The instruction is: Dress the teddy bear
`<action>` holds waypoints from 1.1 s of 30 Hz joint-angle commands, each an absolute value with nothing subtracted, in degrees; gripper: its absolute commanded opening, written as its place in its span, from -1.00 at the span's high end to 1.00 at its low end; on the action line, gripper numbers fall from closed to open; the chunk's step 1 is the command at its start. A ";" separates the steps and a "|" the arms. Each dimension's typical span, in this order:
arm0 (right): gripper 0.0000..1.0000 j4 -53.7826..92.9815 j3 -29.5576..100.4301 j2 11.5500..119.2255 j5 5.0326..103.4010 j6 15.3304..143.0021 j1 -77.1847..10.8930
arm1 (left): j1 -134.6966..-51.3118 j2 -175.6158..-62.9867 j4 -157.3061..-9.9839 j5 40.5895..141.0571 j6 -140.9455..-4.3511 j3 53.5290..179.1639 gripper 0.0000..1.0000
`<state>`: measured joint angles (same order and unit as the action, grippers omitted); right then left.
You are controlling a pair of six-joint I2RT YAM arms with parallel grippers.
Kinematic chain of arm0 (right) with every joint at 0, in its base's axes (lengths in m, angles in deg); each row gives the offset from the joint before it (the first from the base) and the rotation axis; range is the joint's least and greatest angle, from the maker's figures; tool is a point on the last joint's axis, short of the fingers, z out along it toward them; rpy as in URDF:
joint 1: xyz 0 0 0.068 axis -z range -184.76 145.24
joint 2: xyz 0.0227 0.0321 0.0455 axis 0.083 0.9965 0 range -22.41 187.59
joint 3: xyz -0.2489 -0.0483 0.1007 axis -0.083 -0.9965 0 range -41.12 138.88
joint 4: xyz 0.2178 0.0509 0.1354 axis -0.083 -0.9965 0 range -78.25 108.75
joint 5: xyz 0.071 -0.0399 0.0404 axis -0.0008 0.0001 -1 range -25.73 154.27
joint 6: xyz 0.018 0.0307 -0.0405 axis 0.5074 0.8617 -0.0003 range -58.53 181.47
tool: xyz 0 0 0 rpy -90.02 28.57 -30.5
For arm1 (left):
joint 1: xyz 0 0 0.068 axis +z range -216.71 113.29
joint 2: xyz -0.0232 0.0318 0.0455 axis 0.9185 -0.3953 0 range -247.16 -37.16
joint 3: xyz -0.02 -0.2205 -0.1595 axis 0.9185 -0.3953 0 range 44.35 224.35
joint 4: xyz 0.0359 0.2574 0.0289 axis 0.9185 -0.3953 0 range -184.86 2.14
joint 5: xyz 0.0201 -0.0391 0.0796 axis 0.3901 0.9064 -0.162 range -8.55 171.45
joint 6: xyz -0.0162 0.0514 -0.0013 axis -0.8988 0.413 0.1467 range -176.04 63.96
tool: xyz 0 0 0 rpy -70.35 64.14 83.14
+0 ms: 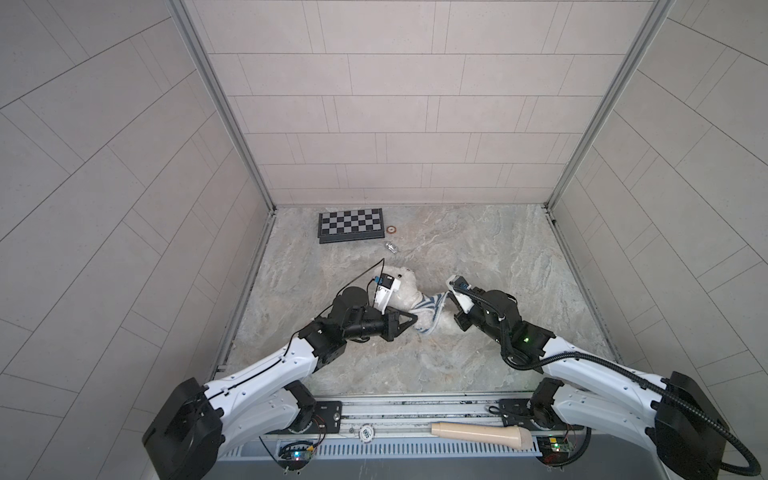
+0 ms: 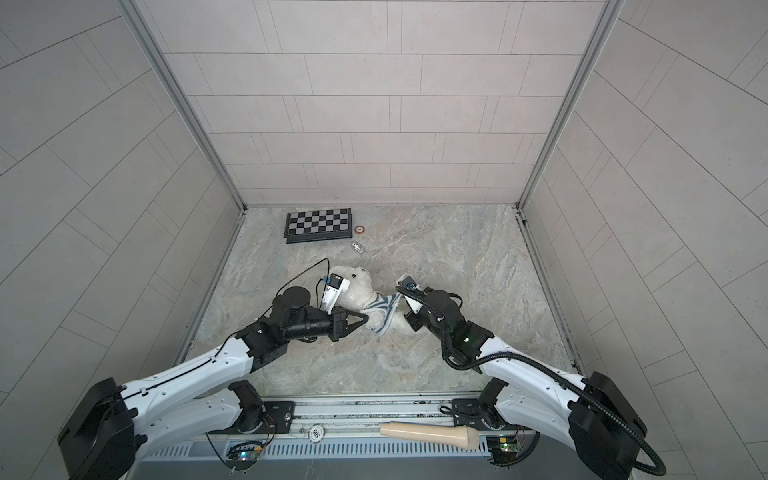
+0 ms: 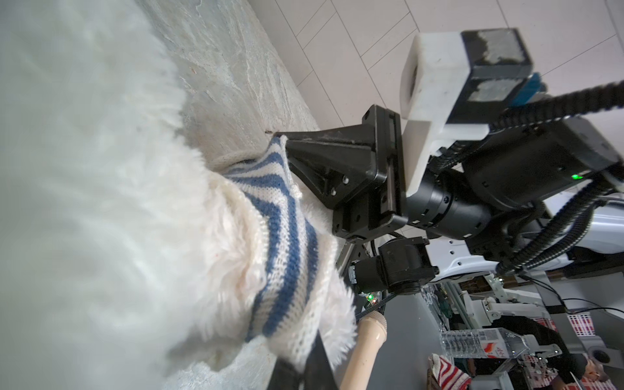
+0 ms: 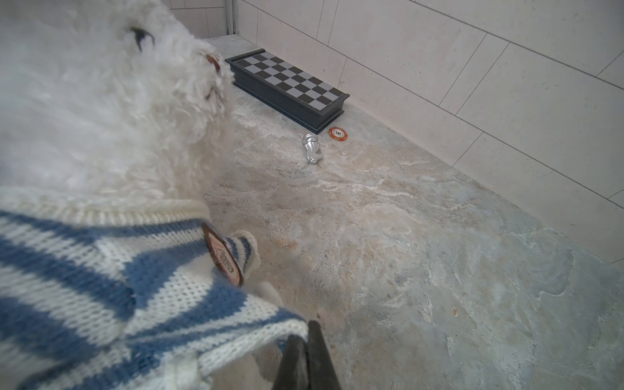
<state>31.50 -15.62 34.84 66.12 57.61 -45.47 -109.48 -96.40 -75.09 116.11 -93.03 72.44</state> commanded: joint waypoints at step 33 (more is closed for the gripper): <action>0.34 31.78 -10.51 46.47 58.56 61.14 -54.06 | -109.79 -96.21 -77.78 102.98 -90.43 65.20 0.06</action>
<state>28.95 -9.74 46.27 59.17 59.77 -53.47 -109.48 -99.09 -78.37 104.78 -89.23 67.09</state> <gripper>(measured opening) 0.336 0.424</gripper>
